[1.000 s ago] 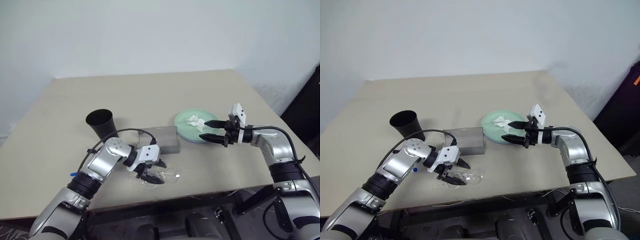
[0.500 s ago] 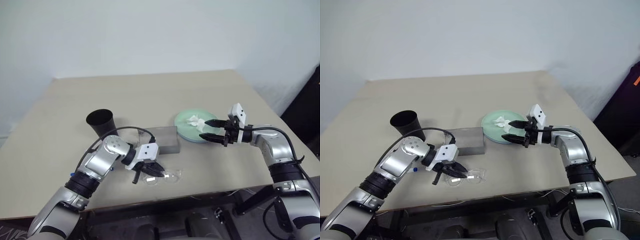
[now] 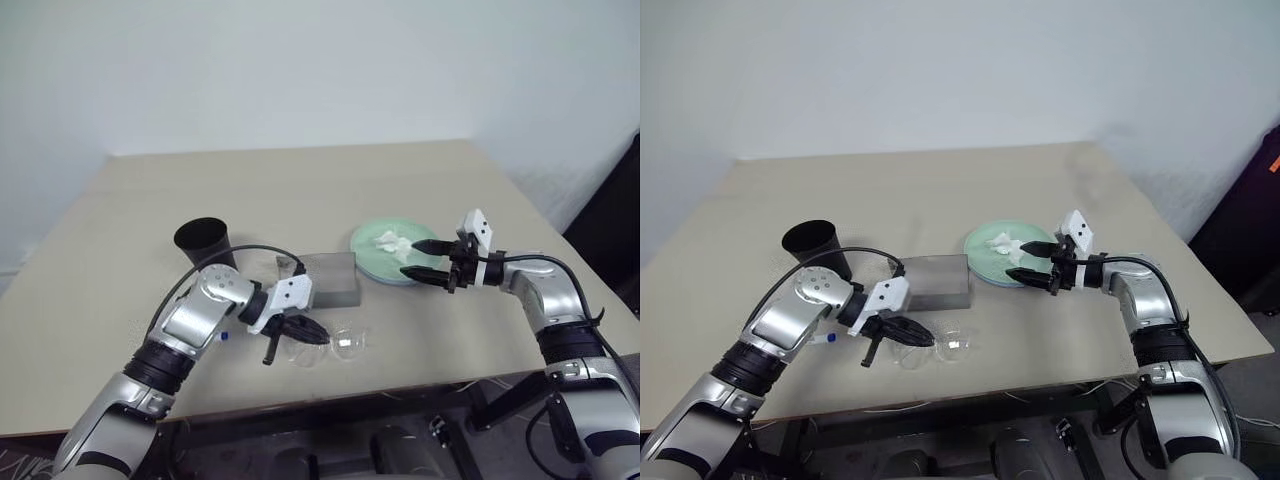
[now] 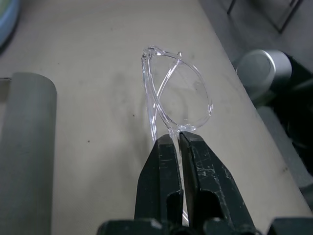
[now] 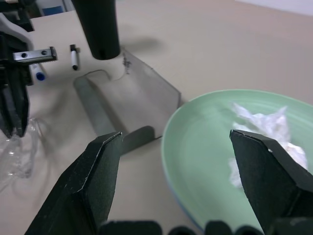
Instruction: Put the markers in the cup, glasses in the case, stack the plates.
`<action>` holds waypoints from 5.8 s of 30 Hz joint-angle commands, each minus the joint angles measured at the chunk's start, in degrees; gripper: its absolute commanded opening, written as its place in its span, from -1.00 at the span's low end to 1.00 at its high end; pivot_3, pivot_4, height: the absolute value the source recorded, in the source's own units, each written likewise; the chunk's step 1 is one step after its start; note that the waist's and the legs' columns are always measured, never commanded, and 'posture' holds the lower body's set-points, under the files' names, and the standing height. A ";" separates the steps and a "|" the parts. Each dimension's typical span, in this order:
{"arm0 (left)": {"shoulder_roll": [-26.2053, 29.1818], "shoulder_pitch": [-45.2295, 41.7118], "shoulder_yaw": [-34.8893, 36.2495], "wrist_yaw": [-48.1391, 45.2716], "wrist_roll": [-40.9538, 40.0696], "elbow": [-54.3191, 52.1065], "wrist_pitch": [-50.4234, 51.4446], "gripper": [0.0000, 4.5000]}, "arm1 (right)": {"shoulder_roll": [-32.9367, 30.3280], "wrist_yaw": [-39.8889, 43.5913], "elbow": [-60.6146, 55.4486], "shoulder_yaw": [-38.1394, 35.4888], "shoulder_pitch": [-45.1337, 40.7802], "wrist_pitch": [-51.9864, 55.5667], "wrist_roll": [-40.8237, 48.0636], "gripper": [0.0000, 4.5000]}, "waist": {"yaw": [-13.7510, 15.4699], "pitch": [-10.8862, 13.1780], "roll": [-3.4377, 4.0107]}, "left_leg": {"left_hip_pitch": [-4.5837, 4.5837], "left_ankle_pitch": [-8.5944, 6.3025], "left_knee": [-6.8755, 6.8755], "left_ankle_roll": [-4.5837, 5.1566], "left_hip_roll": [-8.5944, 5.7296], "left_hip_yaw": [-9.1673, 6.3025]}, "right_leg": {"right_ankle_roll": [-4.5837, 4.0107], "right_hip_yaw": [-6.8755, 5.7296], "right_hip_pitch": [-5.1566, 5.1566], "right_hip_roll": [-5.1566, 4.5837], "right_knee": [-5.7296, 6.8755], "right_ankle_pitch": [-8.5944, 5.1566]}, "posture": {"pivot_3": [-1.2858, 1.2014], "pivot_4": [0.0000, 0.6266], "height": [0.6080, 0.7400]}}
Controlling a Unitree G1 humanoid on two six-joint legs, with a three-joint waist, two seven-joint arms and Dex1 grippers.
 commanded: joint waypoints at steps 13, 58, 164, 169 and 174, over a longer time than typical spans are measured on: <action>-1.91 -14.50 7.55 10.41 3.04 9.20 -9.37 -0.99 | 0.47 -4.38 5.70 -2.55 -6.01 -5.53 -0.16 0.70 | 0.00 0.00 0.00 | -0.02 0.00 0.00 0.00 -0.02 -0.06 | 0.01 -0.03 0.00 0.01 -0.01 0.01 | 0.03 -1.00 1.00; -8.11 -21.82 2.48 22.37 21.02 35.52 -31.08 -0.09 | 1.46 -7.61 0.31 -2.80 -2.29 -2.99 0.72 0.70 | 0.02 -0.01 -0.01 | -0.10 0.00 -0.01 0.01 -0.03 -0.10 | 0.05 -0.03 -0.04 0.00 0.02 0.03 | 0.03 -1.00 1.00; 9.80 -5.24 7.41 -3.29 8.61 8.10 -15.79 -0.98 | 1.80 -1.66 -8.95 -2.64 2.35 3.87 6.33 0.70 | -0.08 -0.02 0.01 | -0.16 -0.01 0.21 0.01 0.01 -0.43 | 0.11 -0.34 0.00 0.02 0.13 0.06 | 0.03 -1.00 1.00; 20.10 -3.07 5.80 -10.50 8.83 9.67 -18.12 -0.61 | 2.31 -1.97 -8.43 -2.07 2.07 3.39 5.92 0.70 | -0.04 0.01 0.01 | -0.11 -0.01 0.20 0.01 0.05 -0.46 | 0.06 -0.40 -0.01 0.07 0.19 0.05 | 0.03 -1.00 1.00; 26.24 -3.54 2.56 -10.83 8.26 14.08 -22.80 0.18 | 2.97 -2.37 -8.29 -1.70 2.24 3.11 5.64 0.70 | 0.12 0.01 0.02 | -0.14 0.00 0.21 0.01 -0.02 -0.51 | 0.08 -0.47 0.04 -0.08 0.12 0.03 | 0.03 -1.00 1.00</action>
